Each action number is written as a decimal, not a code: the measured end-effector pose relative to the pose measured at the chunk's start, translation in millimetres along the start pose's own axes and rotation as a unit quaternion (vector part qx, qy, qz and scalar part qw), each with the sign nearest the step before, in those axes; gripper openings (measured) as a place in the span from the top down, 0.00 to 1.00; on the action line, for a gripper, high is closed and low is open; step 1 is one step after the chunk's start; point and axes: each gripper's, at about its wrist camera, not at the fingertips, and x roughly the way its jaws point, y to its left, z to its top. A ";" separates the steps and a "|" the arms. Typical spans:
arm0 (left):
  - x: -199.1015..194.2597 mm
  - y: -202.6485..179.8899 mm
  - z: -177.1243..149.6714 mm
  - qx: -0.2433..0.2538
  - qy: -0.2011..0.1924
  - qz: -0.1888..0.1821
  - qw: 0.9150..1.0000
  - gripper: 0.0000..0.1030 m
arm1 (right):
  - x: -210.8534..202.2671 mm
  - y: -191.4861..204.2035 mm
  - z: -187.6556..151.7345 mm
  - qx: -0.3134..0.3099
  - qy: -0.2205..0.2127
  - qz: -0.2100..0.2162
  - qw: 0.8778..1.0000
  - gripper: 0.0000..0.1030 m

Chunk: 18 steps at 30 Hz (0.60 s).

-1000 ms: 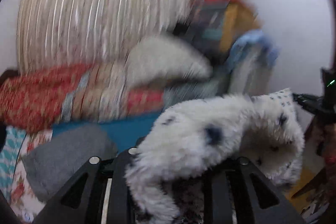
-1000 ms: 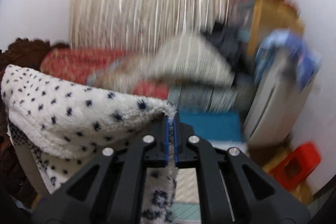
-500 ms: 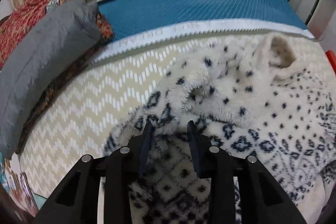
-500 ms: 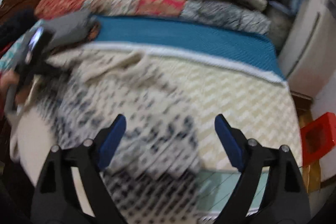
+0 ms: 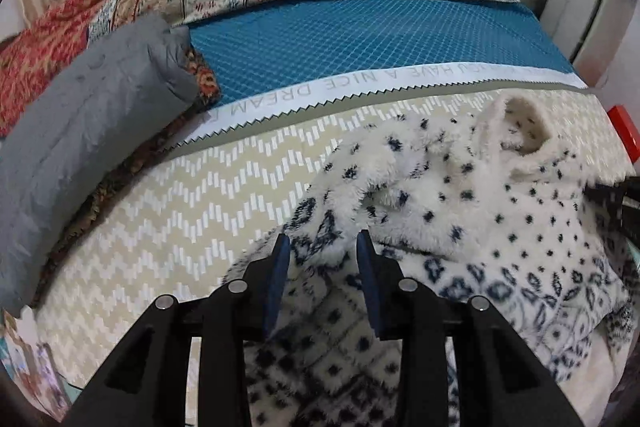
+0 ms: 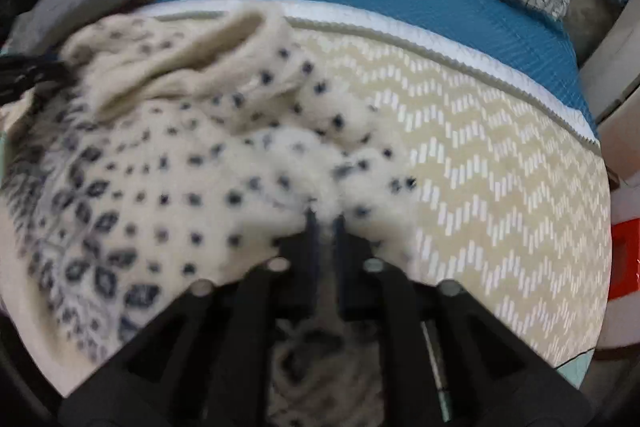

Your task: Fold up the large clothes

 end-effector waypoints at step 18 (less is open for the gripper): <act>35.3 8.5 18.0 -0.015 -0.013 0.034 0.999 0.98 | -58.6 -81.9 -71.9 0.172 -0.067 0.026 0.982 0.23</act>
